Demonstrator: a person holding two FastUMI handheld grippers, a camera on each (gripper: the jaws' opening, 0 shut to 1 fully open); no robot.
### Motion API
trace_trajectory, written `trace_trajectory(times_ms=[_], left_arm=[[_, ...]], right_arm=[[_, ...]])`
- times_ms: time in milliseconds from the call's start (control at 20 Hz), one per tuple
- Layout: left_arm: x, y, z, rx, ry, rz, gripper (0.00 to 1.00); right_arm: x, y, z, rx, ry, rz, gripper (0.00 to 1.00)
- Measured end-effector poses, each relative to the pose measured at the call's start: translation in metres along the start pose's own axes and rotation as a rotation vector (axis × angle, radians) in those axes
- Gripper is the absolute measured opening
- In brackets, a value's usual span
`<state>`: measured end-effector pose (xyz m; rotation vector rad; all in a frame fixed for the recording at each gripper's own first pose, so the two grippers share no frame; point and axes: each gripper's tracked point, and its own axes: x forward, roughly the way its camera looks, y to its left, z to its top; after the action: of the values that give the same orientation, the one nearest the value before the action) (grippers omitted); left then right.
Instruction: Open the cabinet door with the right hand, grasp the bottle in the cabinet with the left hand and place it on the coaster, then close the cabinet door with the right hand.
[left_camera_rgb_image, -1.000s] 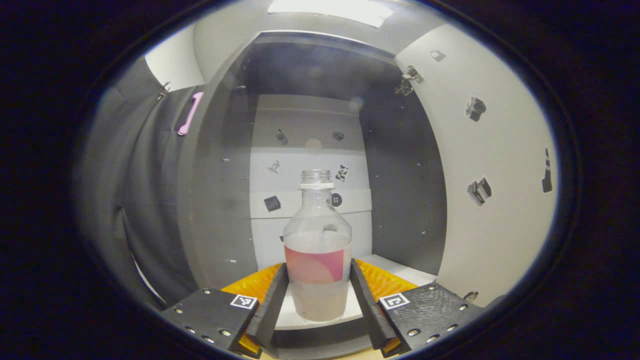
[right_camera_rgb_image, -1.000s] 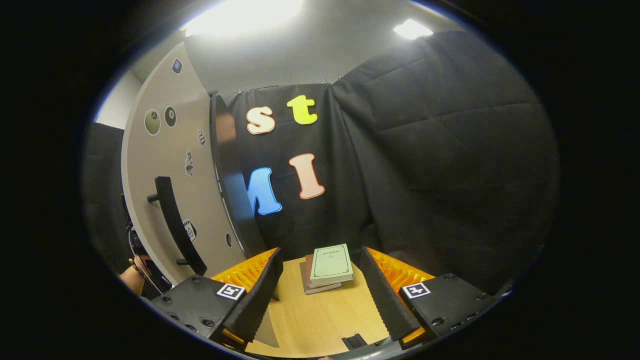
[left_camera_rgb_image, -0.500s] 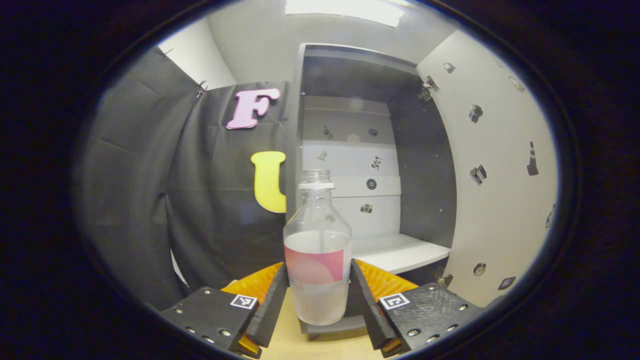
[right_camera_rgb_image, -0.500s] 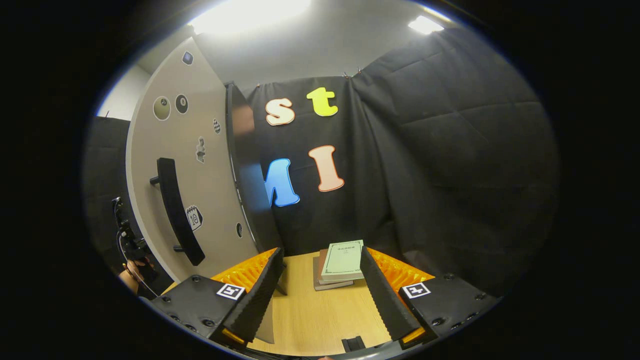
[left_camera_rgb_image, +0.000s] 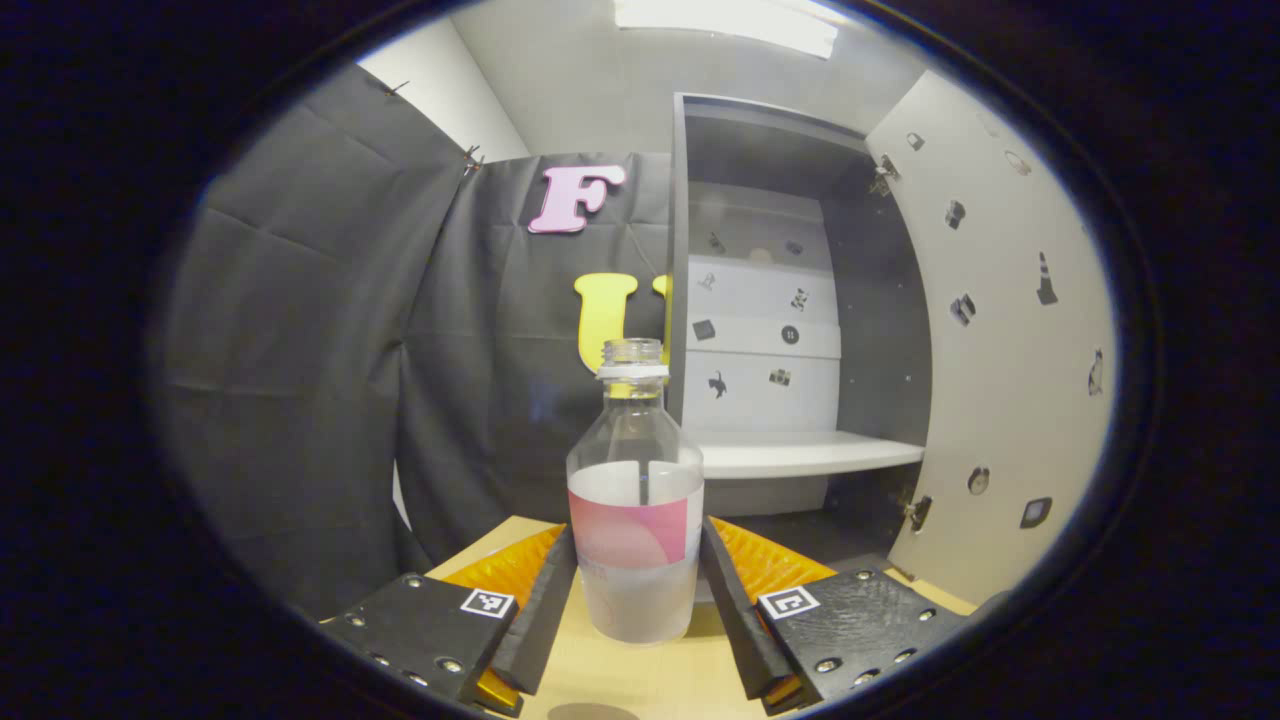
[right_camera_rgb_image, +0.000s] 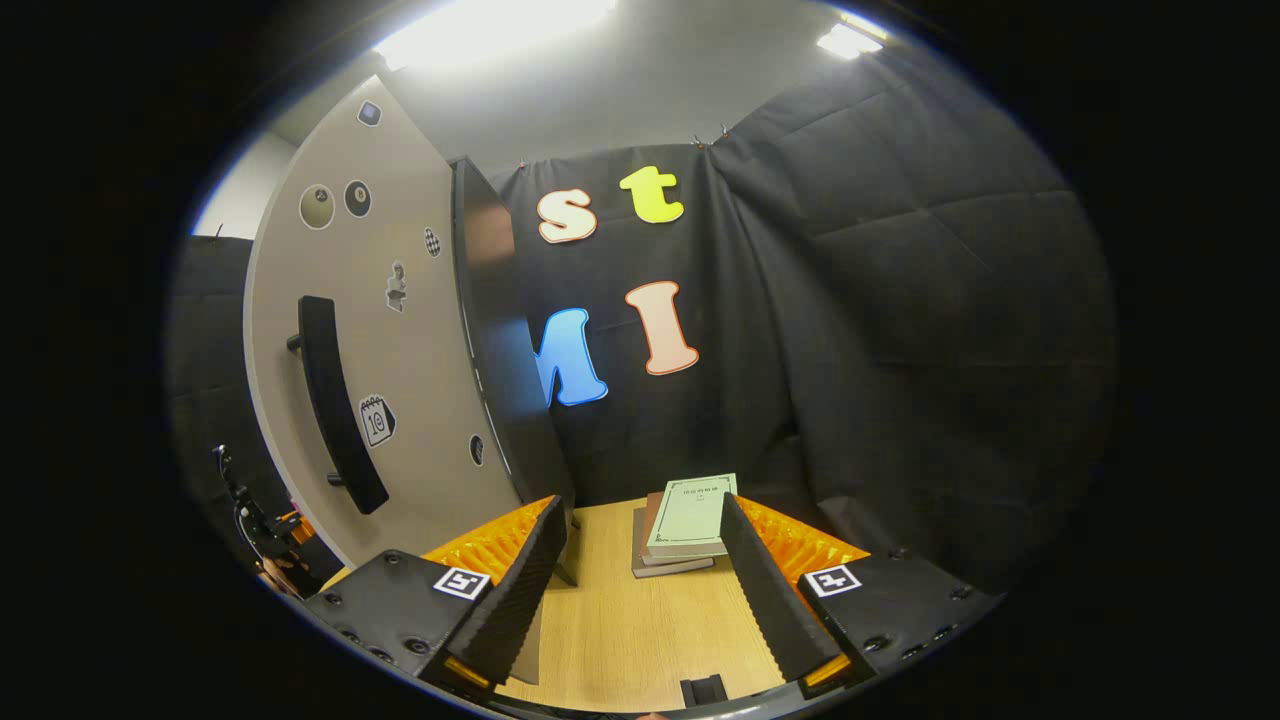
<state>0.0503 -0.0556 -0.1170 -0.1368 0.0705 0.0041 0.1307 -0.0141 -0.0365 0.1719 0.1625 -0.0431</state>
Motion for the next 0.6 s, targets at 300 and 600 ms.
trace_trajectory(times_ms=[300,600], left_arm=[[-0.029,0.016,-0.069,-0.038,0.063,0.027,0.73],[-0.041,0.034,-0.147,-0.091,0.165,0.068,0.74]], right_arm=[[0.005,0.000,-0.009,-0.016,0.020,-0.003,0.98],[-0.004,0.001,-0.018,-0.043,0.050,-0.010,0.98]])
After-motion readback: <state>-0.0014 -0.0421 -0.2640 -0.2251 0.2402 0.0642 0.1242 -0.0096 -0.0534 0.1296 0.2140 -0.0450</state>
